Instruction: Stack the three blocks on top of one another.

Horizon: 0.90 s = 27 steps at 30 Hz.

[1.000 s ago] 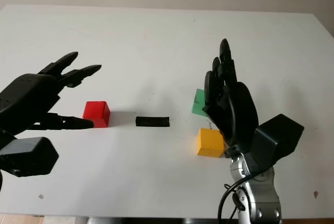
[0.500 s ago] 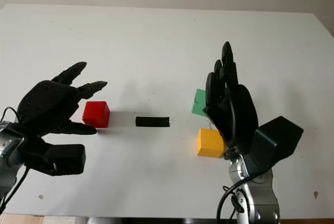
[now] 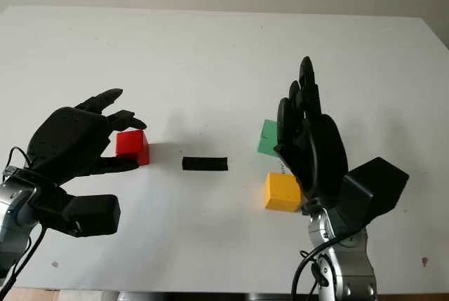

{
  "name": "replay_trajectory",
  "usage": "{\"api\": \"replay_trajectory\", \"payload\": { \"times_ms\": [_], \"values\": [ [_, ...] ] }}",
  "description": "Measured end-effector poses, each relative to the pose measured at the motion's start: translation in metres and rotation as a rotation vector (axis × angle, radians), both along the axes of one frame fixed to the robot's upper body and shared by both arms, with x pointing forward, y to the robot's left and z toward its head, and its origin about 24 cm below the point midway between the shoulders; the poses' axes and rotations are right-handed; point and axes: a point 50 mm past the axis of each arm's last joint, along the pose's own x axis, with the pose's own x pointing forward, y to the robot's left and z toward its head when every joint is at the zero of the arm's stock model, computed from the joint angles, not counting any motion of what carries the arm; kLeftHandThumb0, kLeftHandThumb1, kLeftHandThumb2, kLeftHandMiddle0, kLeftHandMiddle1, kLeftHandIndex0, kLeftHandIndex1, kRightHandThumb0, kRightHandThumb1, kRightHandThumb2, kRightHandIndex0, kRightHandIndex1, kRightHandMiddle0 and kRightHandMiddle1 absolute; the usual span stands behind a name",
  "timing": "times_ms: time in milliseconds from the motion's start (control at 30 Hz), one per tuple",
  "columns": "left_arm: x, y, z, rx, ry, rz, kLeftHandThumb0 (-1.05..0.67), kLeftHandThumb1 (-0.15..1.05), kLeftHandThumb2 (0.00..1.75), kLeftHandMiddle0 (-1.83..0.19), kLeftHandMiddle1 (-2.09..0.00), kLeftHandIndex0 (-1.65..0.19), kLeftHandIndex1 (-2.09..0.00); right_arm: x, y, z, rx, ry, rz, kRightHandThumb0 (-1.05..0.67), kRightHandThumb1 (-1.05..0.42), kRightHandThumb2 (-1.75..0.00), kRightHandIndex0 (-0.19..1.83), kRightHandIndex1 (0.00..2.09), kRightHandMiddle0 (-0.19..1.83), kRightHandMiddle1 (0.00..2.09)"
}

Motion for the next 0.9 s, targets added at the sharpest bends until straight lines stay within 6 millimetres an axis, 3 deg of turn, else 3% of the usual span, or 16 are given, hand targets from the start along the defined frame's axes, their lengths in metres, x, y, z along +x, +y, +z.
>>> {"api": "replay_trajectory", "payload": {
  "times_ms": [267, 600, 900],
  "values": [
    [-0.003, 0.0, 0.005, 0.062, -0.011, -0.007, -0.41, 1.02, 0.05, -0.42, -0.09, -0.29, -1.42, 0.0, 0.0, 0.0, -0.01, -0.001, 0.002, -0.66, -1.05, -0.66, -0.19, 0.0, -0.19, 0.0],
    [-0.014, -0.016, 0.027, 0.047, -0.043, -0.118, -0.45, 1.0, 0.05, -0.44, -0.08, -0.34, -1.45, 0.0, 0.0, 0.0, -0.002, -0.001, -0.003, -0.67, -1.05, -0.64, -0.19, 0.0, -0.19, 0.0],
    [-0.008, -0.038, 0.042, -0.239, -0.071, -0.312, -0.42, 1.0, 0.05, -0.31, -0.02, -0.32, -1.43, -0.002, 0.001, -0.002, 0.007, 0.005, -0.018, -0.66, -1.05, -0.6, -0.19, 0.0, -0.19, 0.0]
  ]
}}
